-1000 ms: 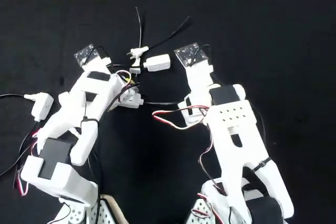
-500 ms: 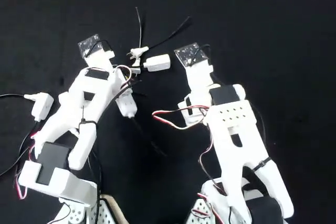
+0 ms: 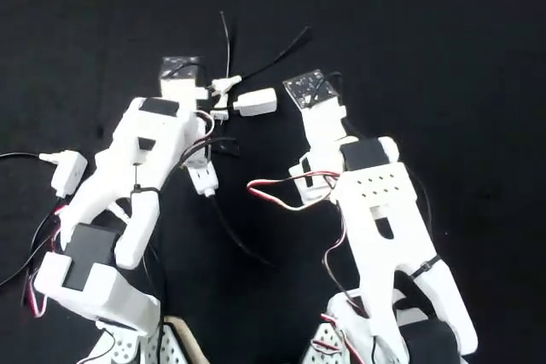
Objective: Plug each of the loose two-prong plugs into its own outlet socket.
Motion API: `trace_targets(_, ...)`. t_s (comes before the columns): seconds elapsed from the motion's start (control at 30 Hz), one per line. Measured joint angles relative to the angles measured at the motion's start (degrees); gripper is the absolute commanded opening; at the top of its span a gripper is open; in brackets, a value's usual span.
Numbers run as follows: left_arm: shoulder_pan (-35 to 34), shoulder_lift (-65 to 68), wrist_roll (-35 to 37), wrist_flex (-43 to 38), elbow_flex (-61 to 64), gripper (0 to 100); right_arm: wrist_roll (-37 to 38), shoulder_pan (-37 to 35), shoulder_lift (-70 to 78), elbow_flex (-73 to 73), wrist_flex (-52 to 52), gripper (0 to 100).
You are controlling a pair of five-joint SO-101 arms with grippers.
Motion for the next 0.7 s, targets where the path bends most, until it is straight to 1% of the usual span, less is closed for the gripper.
trace_targets(0.07,1.23,0.0,-0.26,4.84,-2.64,12,0.0,0.0,0.0,0.0,0.0,6.0)
trace_targets(0.13,2.2,0.0,2.11,8.53,-4.66,19,0.0,0.0,0.0,0.0,0.0,6.0)
trace_targets(0.27,2.9,0.0,9.76,9.58,-5.36,38,0.0,0.0,0.0,0.0,0.0,6.0)
trace_targets(0.3,2.81,0.0,10.99,8.7,-4.92,41,0.0,0.0,0.0,0.0,0.0,6.0)
trace_targets(0.33,2.73,0.0,11.78,7.47,-4.22,41,0.0,0.0,0.0,0.0,0.0,6.0)
trace_targets(0.4,2.73,0.0,13.71,4.22,-1.76,38,0.0,0.0,0.0,0.0,0.0,6.0)
trace_targets(0.5,2.9,0.0,18.29,-2.9,3.6,30,0.0,0.0,0.09,0.0,0.0,6.0)
trace_targets(0.6,2.55,-0.18,20.48,-7.82,7.03,18,0.0,0.0,0.09,0.0,0.0,6.0)
trace_targets(0.67,2.55,-0.44,20.84,-8.97,8.18,9,0.0,0.0,0.09,0.0,0.0,6.0)
trace_targets(0.7,2.55,-0.62,20.75,-9.32,8.53,5,0.0,0.0,0.09,0.0,0.0,6.0)
